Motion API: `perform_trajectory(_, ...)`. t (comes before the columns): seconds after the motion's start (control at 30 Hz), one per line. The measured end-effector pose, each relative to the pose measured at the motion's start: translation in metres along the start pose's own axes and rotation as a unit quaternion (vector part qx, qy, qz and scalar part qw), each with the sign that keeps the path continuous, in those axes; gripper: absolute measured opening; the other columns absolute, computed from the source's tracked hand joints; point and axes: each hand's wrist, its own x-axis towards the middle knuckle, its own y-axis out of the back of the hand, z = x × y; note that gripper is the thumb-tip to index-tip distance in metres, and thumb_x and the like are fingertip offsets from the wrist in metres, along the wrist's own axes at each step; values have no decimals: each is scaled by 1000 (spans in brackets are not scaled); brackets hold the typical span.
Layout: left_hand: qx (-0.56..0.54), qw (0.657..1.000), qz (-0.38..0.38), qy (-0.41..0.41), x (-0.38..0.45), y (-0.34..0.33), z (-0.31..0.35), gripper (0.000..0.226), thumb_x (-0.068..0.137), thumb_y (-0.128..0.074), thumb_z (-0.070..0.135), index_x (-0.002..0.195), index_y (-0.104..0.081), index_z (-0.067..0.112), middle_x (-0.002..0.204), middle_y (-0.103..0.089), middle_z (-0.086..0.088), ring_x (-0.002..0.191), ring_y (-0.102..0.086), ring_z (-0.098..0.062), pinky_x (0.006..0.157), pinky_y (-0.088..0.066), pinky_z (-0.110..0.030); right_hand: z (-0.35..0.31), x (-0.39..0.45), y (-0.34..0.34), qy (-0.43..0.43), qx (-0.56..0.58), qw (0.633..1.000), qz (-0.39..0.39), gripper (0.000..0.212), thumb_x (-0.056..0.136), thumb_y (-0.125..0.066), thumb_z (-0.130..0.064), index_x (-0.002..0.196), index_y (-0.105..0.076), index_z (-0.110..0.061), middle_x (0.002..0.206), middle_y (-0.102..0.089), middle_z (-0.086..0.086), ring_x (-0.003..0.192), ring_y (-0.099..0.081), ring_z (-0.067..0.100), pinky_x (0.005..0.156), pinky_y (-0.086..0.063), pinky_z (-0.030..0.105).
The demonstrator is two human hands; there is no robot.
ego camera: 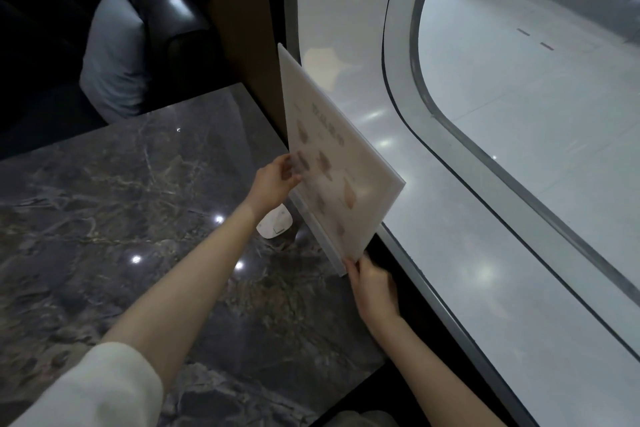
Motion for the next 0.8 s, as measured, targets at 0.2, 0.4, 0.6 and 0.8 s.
perform_trajectory(0.2, 63, 996, 61, -4, -31, 19, -12, 42, 91, -54, 23, 130, -50, 6, 127, -60, -14, 113, -59, -26, 95, -43, -29, -1, -14, 7, -61, 3, 998, -12, 29, 89, -53, -34, 97, -54, -5, 83, -70, 21, 75, -66, 37, 60, -52, 38)
perform_trajectory(0.4, 176, 974, 144, -5, -84, 50, -35, 26, 91, -49, 27, 95, -63, 5, 101, -67, -17, 94, -61, -34, 66, -39, -33, -28, -33, 8, 43, 15, 999, -26, 20, 91, -51, -24, 85, -56, -6, 81, -70, 17, 74, -66, 33, 60, -52, 39)
perform_trajectory(0.6, 276, 939, 204, -16, -154, 104, -84, 29, 91, -50, 29, 93, -63, 3, 95, -65, -17, 91, -61, -36, 74, -49, -43, -95, -40, -13, 197, -3, 979, -49, 13, 88, -54, -14, 87, -59, -2, 79, -68, 20, 70, -65, 37, 57, -50, 41)
perform_trajectory(0.8, 363, 905, 222, 8, -231, 154, -141, 42, 81, -42, 35, 96, -67, 3, 97, -70, -16, 88, -68, -32, 71, -54, -40, -176, -55, -41, 327, 2, 941, -81, 26, 85, -56, -9, 108, -57, 2, 99, -66, 22, 91, -63, 37, 70, -53, 42)
